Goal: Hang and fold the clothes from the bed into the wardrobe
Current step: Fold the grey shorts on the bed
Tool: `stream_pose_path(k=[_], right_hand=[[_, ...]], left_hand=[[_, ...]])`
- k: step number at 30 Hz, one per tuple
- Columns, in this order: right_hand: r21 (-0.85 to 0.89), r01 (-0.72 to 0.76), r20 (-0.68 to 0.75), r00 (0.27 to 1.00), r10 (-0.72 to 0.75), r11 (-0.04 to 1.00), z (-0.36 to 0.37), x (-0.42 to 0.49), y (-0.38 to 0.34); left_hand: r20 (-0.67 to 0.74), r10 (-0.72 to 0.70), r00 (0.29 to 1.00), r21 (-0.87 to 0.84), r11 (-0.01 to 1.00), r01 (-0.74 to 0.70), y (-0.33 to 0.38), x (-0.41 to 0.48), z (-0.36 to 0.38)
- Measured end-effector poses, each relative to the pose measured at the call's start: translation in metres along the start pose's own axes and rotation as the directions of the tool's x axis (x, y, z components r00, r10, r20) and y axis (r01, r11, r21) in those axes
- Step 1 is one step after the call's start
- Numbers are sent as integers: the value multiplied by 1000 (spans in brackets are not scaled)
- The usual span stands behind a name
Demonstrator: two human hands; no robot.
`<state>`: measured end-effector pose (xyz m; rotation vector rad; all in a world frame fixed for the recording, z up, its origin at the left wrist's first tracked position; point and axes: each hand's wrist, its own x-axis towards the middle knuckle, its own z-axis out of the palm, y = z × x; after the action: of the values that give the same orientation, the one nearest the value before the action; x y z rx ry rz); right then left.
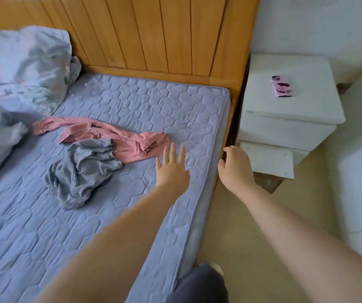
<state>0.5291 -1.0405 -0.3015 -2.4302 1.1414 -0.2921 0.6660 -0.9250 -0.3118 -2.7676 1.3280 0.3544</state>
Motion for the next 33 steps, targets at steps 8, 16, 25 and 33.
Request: stream_pose_path(k=[8, 16, 25, 33], right_hand=[[14, 92, 358, 929, -91, 996, 253, -25, -19], [-148, 66, 266, 964, -25, 987, 410, -86, -43], [-338, 48, 96, 995, -16, 940, 442, -96, -39], [-433, 5, 83, 996, 34, 902, 440, -105, -56]], left_hand=[[314, -278, 908, 3, 957, 292, -143, -15, 222], [249, -184, 951, 58, 983, 175, -193, -4, 347], [31, 48, 998, -115, 992, -44, -213, -12, 359], [-315, 158, 936, -53, 982, -183, -278, -7, 318]])
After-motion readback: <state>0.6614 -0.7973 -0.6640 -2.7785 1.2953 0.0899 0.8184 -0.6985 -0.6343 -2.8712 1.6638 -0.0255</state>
